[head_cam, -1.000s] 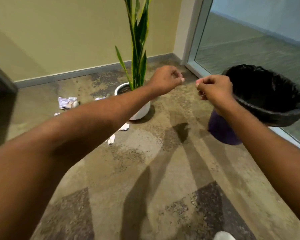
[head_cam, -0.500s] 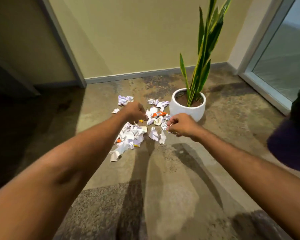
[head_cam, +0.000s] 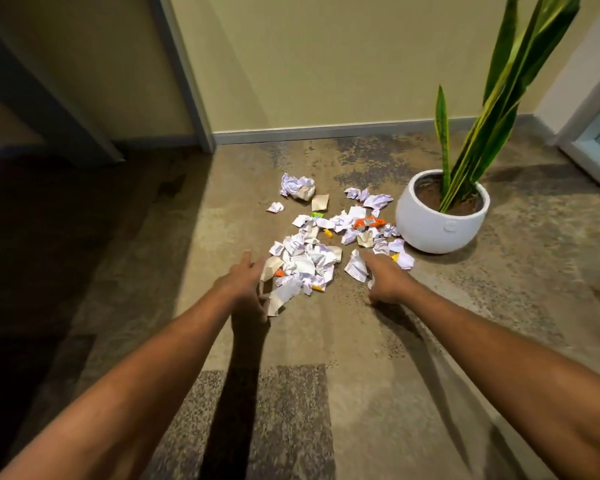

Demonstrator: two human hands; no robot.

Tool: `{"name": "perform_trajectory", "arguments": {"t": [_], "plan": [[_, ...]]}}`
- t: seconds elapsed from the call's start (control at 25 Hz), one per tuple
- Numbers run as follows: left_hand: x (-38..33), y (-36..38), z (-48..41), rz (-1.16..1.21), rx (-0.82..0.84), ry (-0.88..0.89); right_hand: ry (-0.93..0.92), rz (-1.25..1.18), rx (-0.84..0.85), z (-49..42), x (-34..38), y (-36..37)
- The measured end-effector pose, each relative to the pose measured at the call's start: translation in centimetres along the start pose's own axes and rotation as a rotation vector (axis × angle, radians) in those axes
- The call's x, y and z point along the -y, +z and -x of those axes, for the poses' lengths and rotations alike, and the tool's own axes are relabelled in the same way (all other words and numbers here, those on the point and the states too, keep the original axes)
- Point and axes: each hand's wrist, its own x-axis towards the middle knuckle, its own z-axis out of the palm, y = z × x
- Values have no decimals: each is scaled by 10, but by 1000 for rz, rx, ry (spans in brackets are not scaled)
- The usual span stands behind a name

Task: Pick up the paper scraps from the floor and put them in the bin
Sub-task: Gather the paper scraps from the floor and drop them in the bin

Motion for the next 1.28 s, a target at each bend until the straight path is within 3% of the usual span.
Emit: {"name": "perform_trajectory", "arguments": {"t": [0.2,0.52,0.68,0.84,0.96,1.04,1.28], "plan": [[-2,20,-20,26,2,14,-54,11,-73,-22,-1,9],[-30,37,-19,250,-207,151,-337,-68,-160,-5,30,46],[-52,49,-5,367,-236,204,-297,-186,-116,-2,45,52],[-60,52,2,397,-274,76,-112,-164,-152,-2,35,39],[-59,47,-3,426,-211,75,65,-8,42,-2,30,37],[-63,46,-7,372,-166,99,53,-31,108,-2,36,45],[-78,54,-11,485,-244,173,-54,-259,-32,-12,63,65]]}}
